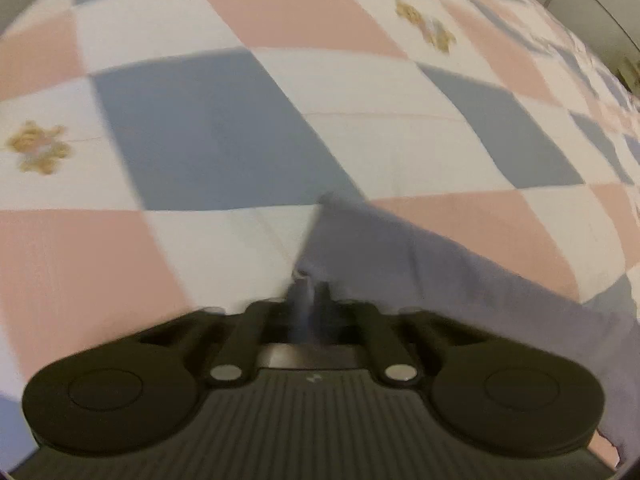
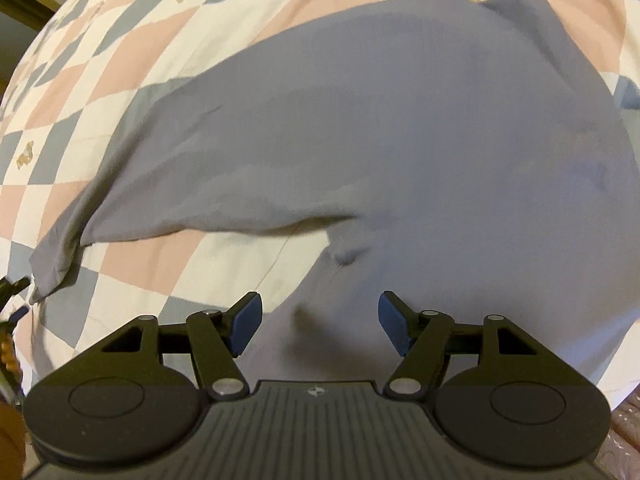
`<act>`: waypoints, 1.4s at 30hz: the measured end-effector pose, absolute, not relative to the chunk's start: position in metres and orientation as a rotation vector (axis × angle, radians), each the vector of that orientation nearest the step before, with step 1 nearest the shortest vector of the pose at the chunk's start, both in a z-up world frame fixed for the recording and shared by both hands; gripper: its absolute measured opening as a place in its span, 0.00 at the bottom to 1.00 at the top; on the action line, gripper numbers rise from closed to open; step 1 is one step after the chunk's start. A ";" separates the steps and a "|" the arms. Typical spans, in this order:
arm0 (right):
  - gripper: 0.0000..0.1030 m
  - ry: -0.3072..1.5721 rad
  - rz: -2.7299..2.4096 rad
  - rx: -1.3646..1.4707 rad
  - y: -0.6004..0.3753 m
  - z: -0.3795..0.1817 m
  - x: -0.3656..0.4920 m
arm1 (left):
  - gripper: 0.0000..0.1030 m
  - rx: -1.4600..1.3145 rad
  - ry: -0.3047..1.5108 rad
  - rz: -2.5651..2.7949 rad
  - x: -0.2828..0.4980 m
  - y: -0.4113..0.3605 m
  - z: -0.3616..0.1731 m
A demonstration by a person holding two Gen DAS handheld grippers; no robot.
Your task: Fold clothes
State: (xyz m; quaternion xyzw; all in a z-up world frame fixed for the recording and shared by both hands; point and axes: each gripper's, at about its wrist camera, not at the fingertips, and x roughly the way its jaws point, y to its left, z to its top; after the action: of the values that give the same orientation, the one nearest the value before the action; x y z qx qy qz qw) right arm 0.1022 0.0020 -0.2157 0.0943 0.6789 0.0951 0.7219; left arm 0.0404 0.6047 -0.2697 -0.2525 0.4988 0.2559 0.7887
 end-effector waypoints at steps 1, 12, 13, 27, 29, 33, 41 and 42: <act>0.66 1.500 0.206 0.207 0.004 -0.216 0.101 | 0.00 -0.522 1.064 0.530 0.047 0.604 -0.269; 0.66 1.459 0.143 0.218 0.011 -0.205 0.105 | 0.07 -0.316 0.783 0.500 0.073 0.634 -0.215; 0.66 1.458 0.138 0.218 0.011 -0.205 0.105 | 0.08 -0.271 0.839 0.536 0.075 0.634 -0.228; 0.66 1.416 0.096 0.215 -0.028 -0.201 0.088 | 0.22 -0.445 0.990 0.523 -0.034 0.551 -0.204; 0.64 1.397 0.079 0.213 -0.045 -0.203 0.082 | 0.22 -0.485 1.028 0.430 -0.050 0.505 -0.202; 0.62 1.354 0.032 0.214 -0.098 -0.210 0.070 | 0.22 -0.588 1.091 0.257 -0.079 0.420 -0.205; 0.56 1.352 -0.059 0.221 -0.215 -0.245 0.046 | 0.27 -0.547 1.229 0.208 -0.147 0.297 -0.235; 0.56 1.358 -0.071 0.230 -0.230 -0.250 0.042 | 0.27 -0.540 1.233 0.238 -0.156 0.289 -0.237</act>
State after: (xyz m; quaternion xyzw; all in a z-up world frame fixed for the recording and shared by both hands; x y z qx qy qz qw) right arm 0.0423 -0.2297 -0.2500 0.1061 0.6266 -0.0328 0.7714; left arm -0.1561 0.2892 -0.2368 -0.2494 0.5697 0.1101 0.7753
